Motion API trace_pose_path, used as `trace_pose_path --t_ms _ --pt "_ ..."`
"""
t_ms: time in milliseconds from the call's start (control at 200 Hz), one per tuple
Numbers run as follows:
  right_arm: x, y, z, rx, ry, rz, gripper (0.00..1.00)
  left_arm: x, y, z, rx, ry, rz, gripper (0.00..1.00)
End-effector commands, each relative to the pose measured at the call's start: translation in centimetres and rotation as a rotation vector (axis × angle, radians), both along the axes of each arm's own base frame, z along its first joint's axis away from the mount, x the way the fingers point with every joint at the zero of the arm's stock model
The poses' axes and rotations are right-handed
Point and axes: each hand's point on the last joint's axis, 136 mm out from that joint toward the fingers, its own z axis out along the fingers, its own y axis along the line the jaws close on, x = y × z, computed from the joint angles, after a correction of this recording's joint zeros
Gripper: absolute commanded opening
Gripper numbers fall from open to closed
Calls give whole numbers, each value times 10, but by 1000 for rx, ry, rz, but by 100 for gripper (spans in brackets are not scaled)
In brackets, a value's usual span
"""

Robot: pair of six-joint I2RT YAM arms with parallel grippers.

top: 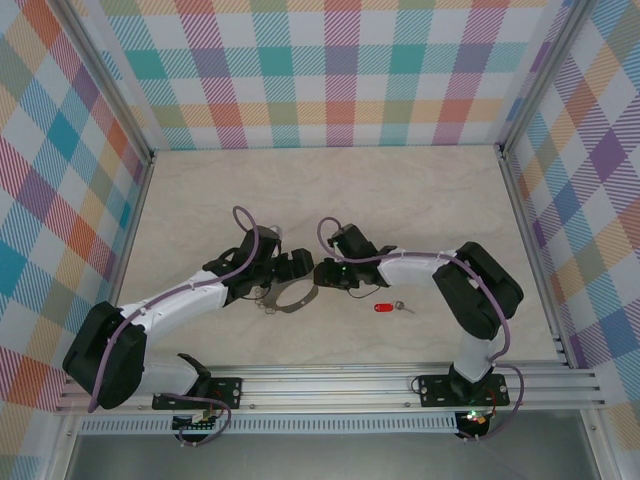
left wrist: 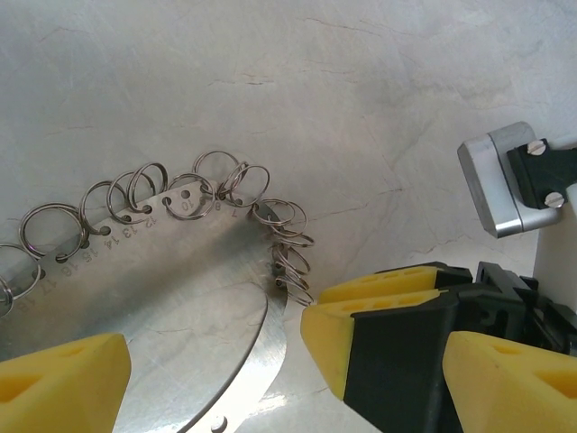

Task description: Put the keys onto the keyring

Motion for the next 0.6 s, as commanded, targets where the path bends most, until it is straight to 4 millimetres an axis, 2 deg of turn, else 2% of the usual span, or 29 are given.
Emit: trace_pose_path --t_ms 0,120,250,595 --pt "4 -4 5 -17 -21 2 42 -1 -2 -1 12 -5 -12 90" --pt "8 -8 9 -24 -32 -4 48 -1 -3 0 12 -5 -14 90" --pt "8 -6 13 -11 -37 7 47 -2 -3 0 11 -5 -15 90" --pt "8 17 15 76 -8 58 42 -1 -3 0 5 -6 -10 90"
